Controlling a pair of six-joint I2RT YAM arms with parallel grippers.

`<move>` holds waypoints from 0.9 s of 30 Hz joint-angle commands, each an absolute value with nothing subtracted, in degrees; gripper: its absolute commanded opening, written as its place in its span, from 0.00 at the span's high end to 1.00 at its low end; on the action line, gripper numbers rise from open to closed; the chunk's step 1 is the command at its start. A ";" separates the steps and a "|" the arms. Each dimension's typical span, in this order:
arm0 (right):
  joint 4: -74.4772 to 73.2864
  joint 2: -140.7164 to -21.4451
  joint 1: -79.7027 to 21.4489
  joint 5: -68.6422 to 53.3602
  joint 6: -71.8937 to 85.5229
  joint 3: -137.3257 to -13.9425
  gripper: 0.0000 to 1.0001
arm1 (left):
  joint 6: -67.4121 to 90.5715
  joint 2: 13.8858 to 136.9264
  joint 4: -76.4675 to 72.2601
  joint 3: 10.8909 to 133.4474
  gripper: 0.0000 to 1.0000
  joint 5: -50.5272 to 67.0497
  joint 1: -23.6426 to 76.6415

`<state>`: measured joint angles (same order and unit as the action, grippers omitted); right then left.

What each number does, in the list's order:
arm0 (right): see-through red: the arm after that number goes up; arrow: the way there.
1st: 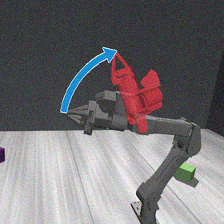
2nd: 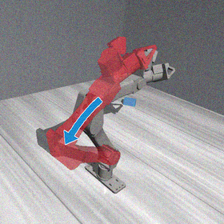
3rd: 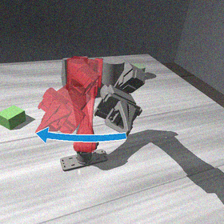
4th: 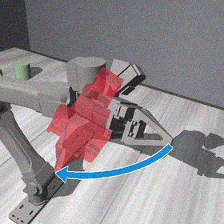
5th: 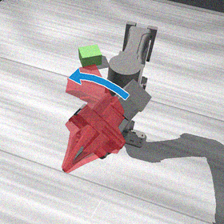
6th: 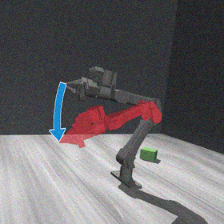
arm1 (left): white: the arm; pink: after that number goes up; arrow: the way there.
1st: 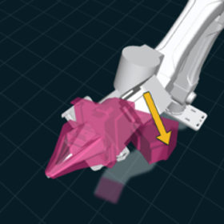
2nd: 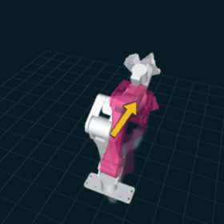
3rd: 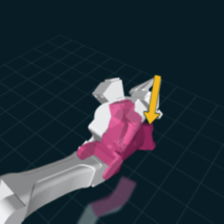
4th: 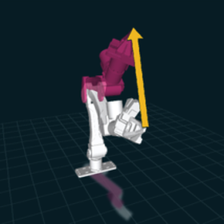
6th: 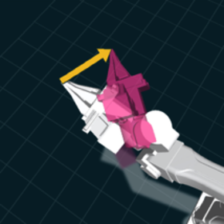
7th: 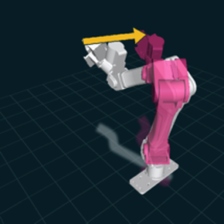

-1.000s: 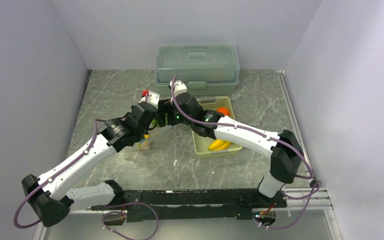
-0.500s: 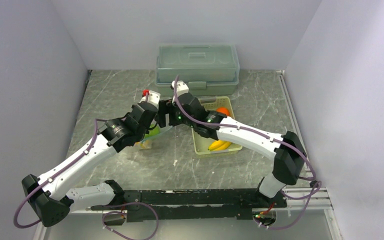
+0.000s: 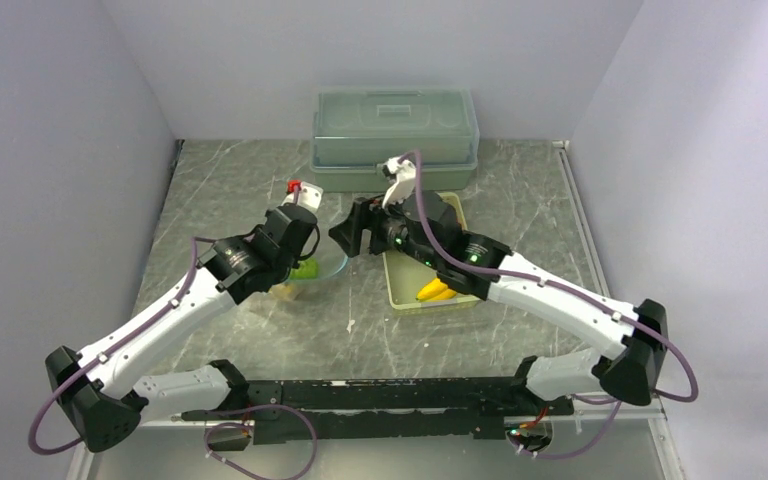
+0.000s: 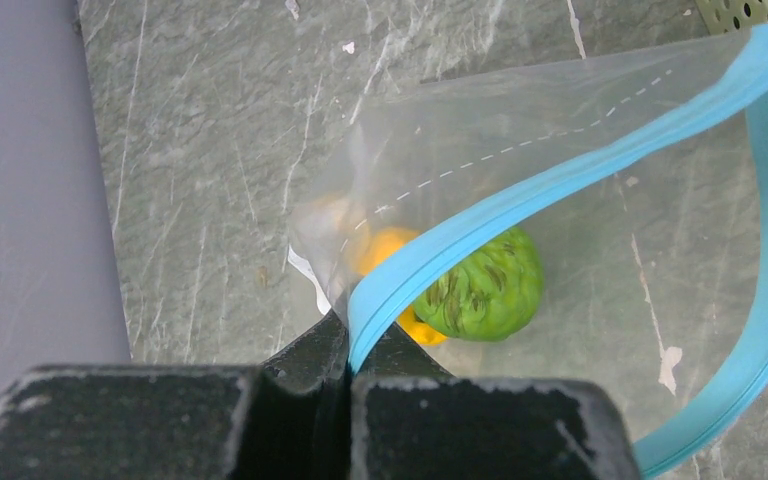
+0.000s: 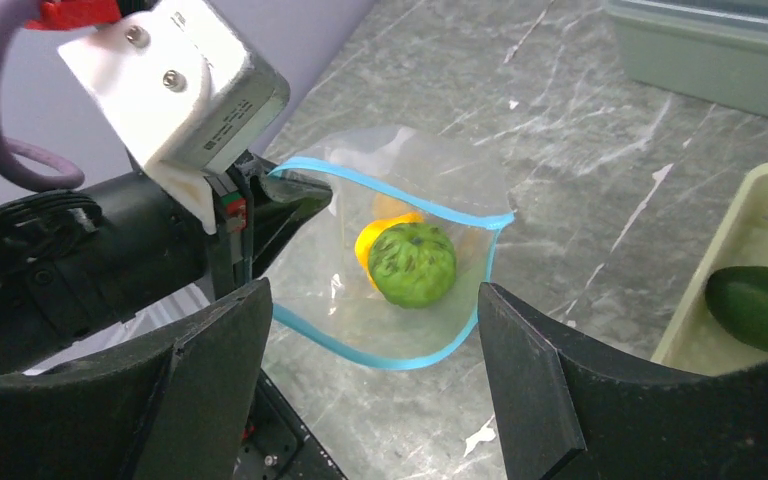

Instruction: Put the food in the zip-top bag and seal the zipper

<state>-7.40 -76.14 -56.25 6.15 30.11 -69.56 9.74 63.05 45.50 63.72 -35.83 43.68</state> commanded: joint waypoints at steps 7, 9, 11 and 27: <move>-11.51 -69.11 -56.40 11.47 27.75 -66.31 0.21 | 9.41 63.93 46.42 66.49 0.97 -36.84 43.94; -12.49 -68.03 -56.42 12.84 27.33 -65.70 0.21 | 9.01 64.10 47.71 69.06 0.98 -36.71 43.94; -13.25 -66.66 -56.40 14.16 27.09 -64.69 0.21 | 8.48 64.46 49.28 72.85 0.97 -36.74 43.86; -16.52 -60.68 -56.40 19.44 26.63 -62.04 0.21 | 13.10 77.52 59.14 83.51 1.00 -31.94 43.39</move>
<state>-15.27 -62.48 -56.25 16.62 27.79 -61.63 8.99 71.18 55.40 91.42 -33.19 43.70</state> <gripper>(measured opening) 0.793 0.012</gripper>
